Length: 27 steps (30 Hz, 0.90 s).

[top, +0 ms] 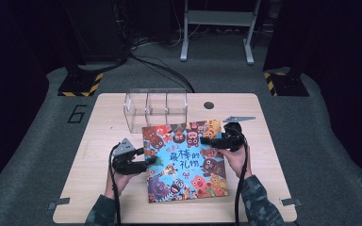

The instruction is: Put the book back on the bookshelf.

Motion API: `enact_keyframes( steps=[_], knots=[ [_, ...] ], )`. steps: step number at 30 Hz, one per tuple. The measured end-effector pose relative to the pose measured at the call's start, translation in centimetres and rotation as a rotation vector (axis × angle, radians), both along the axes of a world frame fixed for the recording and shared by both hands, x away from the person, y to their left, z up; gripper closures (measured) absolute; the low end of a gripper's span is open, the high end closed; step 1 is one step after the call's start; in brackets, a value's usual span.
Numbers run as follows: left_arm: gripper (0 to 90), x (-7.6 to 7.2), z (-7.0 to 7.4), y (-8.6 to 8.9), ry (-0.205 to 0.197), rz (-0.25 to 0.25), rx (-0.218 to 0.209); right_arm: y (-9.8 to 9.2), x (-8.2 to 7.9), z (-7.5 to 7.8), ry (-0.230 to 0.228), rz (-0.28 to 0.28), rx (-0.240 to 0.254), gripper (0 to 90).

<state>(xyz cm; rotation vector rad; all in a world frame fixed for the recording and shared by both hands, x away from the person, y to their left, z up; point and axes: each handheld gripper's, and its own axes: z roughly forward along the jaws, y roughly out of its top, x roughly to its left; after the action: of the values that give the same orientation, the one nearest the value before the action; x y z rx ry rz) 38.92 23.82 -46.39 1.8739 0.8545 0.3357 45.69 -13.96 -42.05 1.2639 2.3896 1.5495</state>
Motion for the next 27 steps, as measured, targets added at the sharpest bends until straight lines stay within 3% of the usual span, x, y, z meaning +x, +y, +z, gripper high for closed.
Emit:
enact_keyframes(
  steps=[27],
  knots=[
    [46.1, -0.3, 1.4, 0.5, -0.072, -0.001, 0.022, 0.4, 0.0, 1.6, -0.038, 0.007, -0.019, 43.7]
  ],
)
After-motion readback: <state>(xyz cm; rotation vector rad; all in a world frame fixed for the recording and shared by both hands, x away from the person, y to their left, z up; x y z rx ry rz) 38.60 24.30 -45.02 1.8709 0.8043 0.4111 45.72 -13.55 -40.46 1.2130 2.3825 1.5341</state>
